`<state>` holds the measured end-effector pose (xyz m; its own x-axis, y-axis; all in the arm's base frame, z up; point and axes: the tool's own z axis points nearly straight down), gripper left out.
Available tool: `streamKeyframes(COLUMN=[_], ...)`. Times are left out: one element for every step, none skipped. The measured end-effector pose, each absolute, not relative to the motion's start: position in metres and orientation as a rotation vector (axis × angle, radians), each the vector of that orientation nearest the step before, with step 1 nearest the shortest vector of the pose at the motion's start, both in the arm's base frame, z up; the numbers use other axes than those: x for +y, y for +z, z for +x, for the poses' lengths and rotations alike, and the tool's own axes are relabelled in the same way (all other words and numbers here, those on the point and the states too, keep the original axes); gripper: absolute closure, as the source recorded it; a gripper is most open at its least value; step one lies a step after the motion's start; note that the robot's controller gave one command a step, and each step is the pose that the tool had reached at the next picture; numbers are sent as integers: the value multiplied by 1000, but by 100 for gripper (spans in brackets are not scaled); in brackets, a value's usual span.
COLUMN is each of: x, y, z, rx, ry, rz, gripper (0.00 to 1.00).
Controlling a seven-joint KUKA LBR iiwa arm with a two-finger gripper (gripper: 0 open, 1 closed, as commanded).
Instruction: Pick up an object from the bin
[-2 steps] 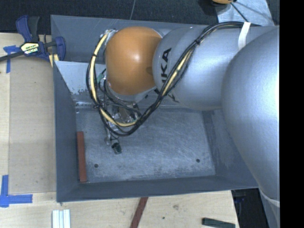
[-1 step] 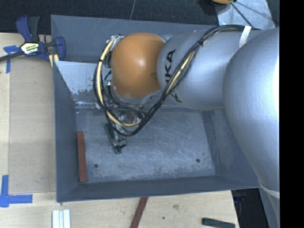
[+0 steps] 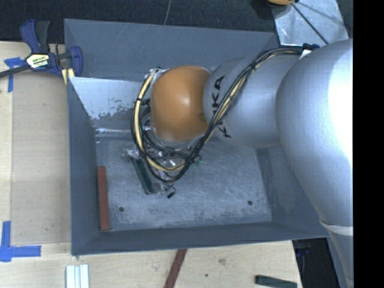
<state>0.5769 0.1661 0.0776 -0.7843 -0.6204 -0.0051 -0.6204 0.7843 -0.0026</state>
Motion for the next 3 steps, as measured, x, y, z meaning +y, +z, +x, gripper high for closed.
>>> streamKeyframes(x=[118,118,126], y=[72,72,243], z=[601,601,553], rx=[2979,2979,2981], ry=[1,1,0], rz=[-980,-979,-962], gripper=[100,100,100])
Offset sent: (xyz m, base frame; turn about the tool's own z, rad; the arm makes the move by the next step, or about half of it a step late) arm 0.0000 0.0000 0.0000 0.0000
